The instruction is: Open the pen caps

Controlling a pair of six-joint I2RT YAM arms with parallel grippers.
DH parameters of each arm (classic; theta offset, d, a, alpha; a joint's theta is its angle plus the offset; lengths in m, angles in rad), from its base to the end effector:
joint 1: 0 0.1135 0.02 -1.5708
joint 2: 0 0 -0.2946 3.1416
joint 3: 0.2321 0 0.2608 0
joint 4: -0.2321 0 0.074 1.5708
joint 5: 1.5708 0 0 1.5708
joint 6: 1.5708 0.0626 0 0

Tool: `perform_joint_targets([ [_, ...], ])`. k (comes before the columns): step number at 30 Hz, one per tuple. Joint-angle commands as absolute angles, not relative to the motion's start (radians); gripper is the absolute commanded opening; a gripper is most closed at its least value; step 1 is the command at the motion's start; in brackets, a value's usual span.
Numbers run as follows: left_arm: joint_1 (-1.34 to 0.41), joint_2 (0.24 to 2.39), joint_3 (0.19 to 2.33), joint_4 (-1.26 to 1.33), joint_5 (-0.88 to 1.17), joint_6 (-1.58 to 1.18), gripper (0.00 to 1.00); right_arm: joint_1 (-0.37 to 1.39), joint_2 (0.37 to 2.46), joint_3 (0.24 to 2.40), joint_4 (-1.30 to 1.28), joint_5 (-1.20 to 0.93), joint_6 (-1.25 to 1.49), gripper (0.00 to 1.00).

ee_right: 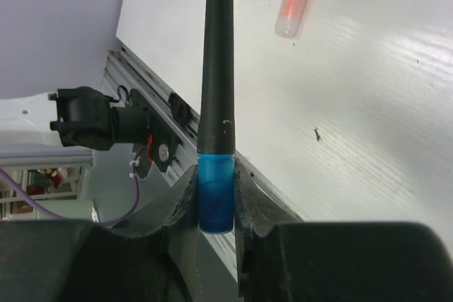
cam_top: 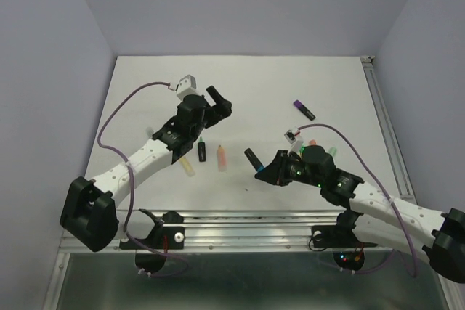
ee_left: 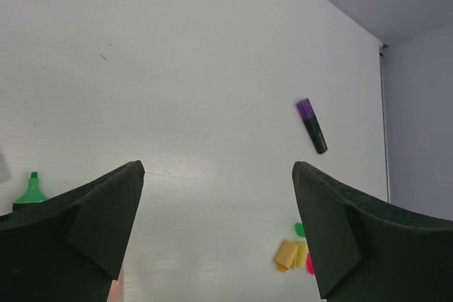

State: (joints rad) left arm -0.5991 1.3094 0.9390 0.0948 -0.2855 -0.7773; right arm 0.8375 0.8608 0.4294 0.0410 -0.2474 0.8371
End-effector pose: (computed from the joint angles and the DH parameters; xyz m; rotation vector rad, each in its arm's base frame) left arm 0.2834 -0.1722 0.3257 -0.3712 1.8562 -0.6952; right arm 0.1279 0.1649 0.2340 -0.1833 2.1956 1.2753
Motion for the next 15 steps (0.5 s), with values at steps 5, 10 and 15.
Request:
perform_joint_targets([
  [5, -0.653, 1.161, 0.779, 0.245, -0.063, -0.837, 0.99, 0.834, 0.959, 0.575, 0.293, -0.204, 0.807, 0.01],
  [10, -0.709, 1.115, 0.709, 0.31, -0.045, -0.937, 0.99, 0.833, 1.005, 0.574, 0.449, -0.18, 0.821, 0.01],
  [15, -0.739, 1.066, 0.614, 0.487, -0.005, -0.986, 0.99, 0.833, 1.057, 0.581, 0.527, -0.192, 0.864, 0.01],
])
